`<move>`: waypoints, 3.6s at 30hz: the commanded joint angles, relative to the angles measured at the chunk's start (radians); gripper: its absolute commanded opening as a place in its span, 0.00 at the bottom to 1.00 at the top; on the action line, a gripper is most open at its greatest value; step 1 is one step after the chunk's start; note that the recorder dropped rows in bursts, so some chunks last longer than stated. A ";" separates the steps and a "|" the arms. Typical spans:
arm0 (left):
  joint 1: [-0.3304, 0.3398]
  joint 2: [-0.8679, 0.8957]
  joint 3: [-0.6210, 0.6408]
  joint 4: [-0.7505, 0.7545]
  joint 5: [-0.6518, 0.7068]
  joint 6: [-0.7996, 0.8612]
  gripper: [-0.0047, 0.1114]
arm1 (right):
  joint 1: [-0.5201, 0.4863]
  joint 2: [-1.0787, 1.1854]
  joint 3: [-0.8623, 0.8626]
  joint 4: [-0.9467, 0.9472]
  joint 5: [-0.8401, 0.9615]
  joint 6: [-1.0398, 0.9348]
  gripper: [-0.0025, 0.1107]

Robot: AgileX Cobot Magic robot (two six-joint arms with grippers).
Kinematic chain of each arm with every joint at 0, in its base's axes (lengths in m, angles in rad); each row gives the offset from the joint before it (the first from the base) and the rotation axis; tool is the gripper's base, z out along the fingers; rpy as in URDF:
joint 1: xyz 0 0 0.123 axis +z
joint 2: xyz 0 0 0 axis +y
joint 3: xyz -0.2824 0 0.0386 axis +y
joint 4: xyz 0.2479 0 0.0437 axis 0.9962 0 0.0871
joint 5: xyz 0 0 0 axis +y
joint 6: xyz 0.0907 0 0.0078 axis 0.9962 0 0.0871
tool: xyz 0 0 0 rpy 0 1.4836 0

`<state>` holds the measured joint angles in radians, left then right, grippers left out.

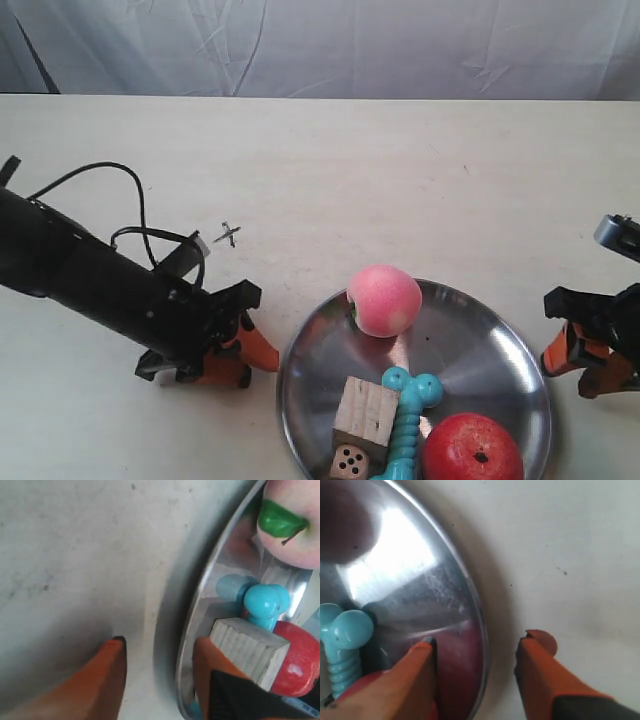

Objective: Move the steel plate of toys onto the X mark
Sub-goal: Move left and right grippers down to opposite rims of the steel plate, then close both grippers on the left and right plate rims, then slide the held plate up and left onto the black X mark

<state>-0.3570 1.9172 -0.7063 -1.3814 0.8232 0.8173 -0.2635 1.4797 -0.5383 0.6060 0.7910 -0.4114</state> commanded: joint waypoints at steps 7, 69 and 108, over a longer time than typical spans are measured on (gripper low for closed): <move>-0.069 0.042 -0.003 -0.085 -0.007 0.057 0.41 | -0.003 0.100 0.004 0.016 -0.016 -0.012 0.45; 0.165 0.049 -0.412 0.093 0.160 -0.243 0.04 | 0.286 0.266 -0.413 0.188 0.144 0.066 0.02; 0.377 0.154 -0.412 0.567 -0.228 -0.164 0.43 | 0.609 0.772 -1.013 0.163 0.044 0.154 0.49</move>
<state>0.0299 2.0433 -1.1261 -0.8632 0.5918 0.6507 0.3369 2.2664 -1.5442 0.7459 0.8360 -0.2410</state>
